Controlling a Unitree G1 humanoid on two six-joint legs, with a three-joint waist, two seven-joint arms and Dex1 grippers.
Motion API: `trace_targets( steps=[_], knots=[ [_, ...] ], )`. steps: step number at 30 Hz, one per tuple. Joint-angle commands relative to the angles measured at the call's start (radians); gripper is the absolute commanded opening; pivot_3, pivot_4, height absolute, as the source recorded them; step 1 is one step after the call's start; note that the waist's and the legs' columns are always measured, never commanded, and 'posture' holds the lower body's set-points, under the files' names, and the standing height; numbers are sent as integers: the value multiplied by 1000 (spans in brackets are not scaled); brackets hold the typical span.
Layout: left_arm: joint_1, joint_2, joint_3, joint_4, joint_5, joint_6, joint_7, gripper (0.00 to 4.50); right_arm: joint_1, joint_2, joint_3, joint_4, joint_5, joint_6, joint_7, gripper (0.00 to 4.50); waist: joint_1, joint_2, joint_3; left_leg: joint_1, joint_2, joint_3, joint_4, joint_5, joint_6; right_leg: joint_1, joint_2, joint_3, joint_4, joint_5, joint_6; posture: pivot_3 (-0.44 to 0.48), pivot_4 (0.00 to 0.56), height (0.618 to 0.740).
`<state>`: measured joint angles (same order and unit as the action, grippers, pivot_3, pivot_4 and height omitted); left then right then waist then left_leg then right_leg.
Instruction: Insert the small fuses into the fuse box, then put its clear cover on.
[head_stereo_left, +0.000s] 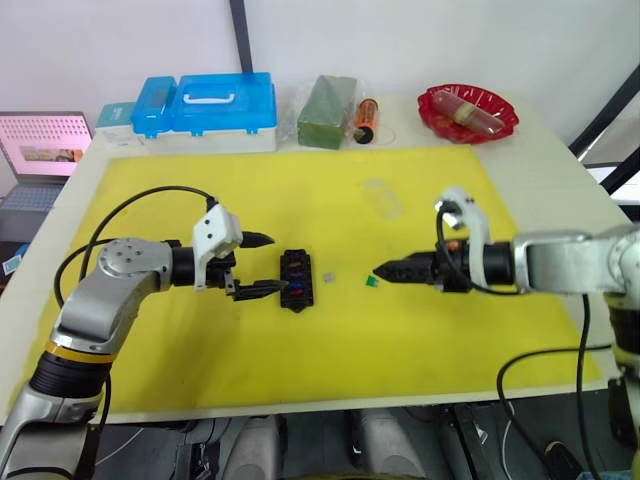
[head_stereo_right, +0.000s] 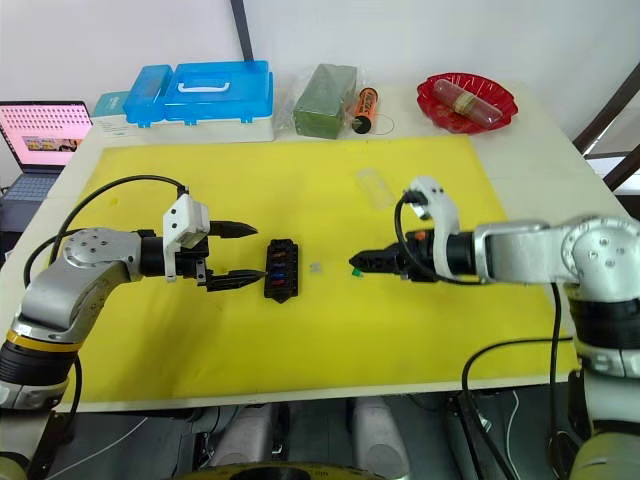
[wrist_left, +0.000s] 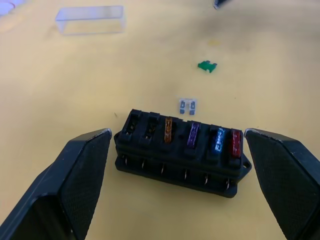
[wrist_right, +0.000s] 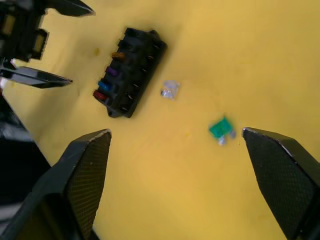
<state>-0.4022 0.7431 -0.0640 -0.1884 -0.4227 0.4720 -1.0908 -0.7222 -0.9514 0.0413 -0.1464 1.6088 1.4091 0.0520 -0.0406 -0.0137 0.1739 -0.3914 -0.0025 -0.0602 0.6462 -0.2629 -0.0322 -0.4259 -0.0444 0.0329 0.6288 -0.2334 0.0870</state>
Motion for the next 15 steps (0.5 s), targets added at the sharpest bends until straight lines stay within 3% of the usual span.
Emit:
trace_targets(
  steps=[1,3,7,13,15],
  knots=[
    [-21,8,7,-3,7,-21,-12,4500,-75,-53,164,22,-327,-96,423,4481,6,0,0,0,0,0,0,-1,1,0,0,0,0,0,1,0,150,740],
    [-25,7,5,0,9,-23,-15,4500,-113,-67,269,54,-492,-185,613,4481,9,-1,0,-1,0,1,1,-1,1,0,-1,0,-1,0,3,0,150,740],
    [-32,1,-1,2,14,-26,-16,4500,-232,8,490,258,-767,-315,943,4481,5,-1,0,-1,-1,2,2,-1,1,0,-2,0,-1,1,3,0,150,740],
    [-16,0,8,-18,13,-19,-7,4500,-315,132,573,491,-993,-414,1176,4481,2,0,0,-1,-1,1,1,-1,2,-1,-2,0,1,1,3,0,150,740],
    [-3,2,15,-30,12,-14,-2,4500,-323,157,587,535,-1046,-430,1234,4085,2,0,0,-1,-1,1,1,-1,2,-1,-2,0,1,1,3,0,150,740]
  ],
)
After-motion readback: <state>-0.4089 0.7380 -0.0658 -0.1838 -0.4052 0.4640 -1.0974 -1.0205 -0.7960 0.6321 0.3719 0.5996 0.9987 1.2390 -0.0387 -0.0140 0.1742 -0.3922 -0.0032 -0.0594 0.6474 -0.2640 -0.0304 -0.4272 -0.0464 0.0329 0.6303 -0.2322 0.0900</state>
